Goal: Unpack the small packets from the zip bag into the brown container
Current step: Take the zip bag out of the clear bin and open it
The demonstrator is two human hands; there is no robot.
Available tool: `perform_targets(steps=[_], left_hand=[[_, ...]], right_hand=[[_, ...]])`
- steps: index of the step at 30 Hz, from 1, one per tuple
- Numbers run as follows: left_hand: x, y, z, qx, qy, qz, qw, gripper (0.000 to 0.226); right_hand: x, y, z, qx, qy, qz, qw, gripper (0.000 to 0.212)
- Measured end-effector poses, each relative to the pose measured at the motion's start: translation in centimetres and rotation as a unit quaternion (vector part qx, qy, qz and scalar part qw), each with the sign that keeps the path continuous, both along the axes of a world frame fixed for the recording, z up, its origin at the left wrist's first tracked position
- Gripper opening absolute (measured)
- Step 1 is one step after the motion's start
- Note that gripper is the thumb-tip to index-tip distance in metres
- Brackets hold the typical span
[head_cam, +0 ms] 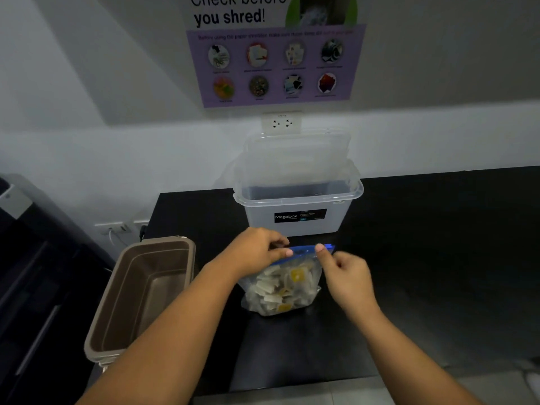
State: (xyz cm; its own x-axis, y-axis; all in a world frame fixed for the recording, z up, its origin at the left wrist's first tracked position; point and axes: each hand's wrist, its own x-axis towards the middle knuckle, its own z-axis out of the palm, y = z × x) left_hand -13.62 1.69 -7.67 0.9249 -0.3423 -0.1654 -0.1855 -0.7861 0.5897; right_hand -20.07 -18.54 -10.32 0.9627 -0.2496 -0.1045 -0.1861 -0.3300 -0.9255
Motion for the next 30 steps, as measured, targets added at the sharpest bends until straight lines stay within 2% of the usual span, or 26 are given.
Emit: perform_targets(steps=[3,5,7,9,12,15,18,22,24,26,28,30], left_hand=[[-0.2,-0.6,-0.7,0.016,-0.004,0.012,1.000,0.023],[-0.7,-0.8,-1.3,-0.020,0.001,0.040,0.999,0.020],[-1.7,-1.0,-2.0,-0.077,0.023,0.080,0.994,0.022],[-2.7,-1.2,-2.8,-0.169,0.064,0.153,0.972,0.026],[-4.0,-1.2,-4.1,-0.311,0.135,0.270,0.901,0.028],[-4.8,-0.6,-5.2,-0.418,0.202,0.369,0.806,0.028],[-5.5,0.3,-5.7,-0.495,0.249,0.425,0.716,0.024],[-5.7,1.1,-5.8,-0.565,0.304,0.469,0.607,0.021],[-5.2,1.6,-5.8,-0.595,0.321,0.485,0.555,0.021],[-4.6,2.2,-5.6,-0.615,0.344,0.483,0.519,0.021],[-4.2,2.4,-5.3,-0.620,0.368,0.475,0.505,0.023],[-3.9,2.5,-5.3,-0.597,0.394,0.464,0.523,0.025]], right_hand=[[-0.5,1.9,0.4,0.052,0.145,0.095,0.983,0.056],[-0.2,2.9,0.6,0.092,0.210,0.100,0.968,0.053],[0.1,3.7,0.5,0.152,0.234,0.079,0.957,0.041],[0.3,4.1,0.0,0.206,0.240,0.052,0.947,0.021],[0.6,4.4,-0.6,0.300,0.260,-0.010,0.918,0.020],[1.0,4.6,-1.1,0.389,0.279,-0.070,0.875,0.021],[1.7,4.7,-1.7,0.475,0.289,-0.106,0.824,0.026],[2.2,4.7,-2.6,0.504,0.326,-0.107,0.793,0.027],[1.7,4.8,-2.9,0.509,0.334,-0.074,0.790,0.026],[1.0,5.3,-3.2,0.491,0.329,-0.025,0.806,0.020],[0.5,5.7,-3.9,0.478,0.320,-0.003,0.818,0.031],[0.3,5.9,-4.7,0.452,0.317,0.006,0.834,0.036]])
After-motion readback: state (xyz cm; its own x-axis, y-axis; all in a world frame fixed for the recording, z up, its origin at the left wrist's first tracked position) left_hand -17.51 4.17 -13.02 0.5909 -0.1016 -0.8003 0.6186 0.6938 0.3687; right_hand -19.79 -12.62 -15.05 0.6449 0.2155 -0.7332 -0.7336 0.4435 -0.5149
